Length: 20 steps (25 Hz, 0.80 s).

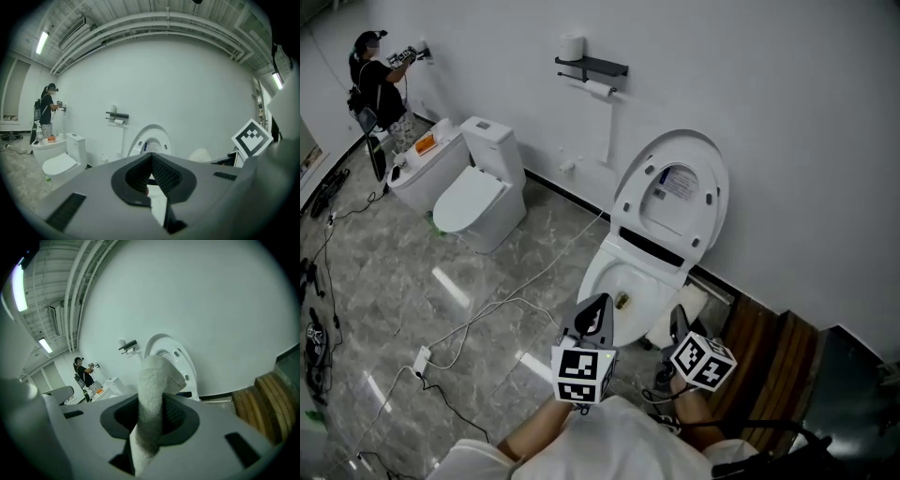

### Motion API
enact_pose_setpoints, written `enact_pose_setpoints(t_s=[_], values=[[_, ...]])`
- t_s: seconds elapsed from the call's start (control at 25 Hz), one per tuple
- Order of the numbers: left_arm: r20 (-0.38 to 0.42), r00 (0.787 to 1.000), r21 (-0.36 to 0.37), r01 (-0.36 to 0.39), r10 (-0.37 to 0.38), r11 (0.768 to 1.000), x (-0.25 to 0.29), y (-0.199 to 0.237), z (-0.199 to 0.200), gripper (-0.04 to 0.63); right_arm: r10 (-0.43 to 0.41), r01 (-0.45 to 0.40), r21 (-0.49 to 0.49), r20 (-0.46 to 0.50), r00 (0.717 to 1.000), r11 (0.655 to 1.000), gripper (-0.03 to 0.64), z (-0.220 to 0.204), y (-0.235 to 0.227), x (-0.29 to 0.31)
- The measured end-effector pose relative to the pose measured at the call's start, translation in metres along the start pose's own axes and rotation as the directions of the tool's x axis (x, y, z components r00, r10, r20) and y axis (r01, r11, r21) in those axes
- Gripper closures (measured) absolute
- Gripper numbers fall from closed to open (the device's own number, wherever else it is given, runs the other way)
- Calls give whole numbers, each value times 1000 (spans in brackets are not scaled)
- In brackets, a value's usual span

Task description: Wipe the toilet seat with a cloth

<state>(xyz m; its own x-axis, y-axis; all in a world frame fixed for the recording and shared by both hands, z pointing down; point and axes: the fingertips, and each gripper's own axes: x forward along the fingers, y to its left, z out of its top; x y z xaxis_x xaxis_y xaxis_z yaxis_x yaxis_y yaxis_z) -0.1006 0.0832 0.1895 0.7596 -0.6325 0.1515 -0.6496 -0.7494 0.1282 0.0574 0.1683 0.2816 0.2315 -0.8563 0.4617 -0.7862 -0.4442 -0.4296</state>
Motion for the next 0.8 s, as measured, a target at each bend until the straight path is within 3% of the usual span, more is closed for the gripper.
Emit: enact_pose_setpoints(t_s=[0.4, 0.8], values=[[-35, 996, -17, 78, -78, 997, 53, 12, -4, 600, -105, 106, 24, -26, 994, 994, 517, 1, -19, 19], [-110, 986, -25, 124, -126, 992, 96, -6, -23, 601, -131, 135, 50, -68, 989, 990, 517, 7, -44, 48]])
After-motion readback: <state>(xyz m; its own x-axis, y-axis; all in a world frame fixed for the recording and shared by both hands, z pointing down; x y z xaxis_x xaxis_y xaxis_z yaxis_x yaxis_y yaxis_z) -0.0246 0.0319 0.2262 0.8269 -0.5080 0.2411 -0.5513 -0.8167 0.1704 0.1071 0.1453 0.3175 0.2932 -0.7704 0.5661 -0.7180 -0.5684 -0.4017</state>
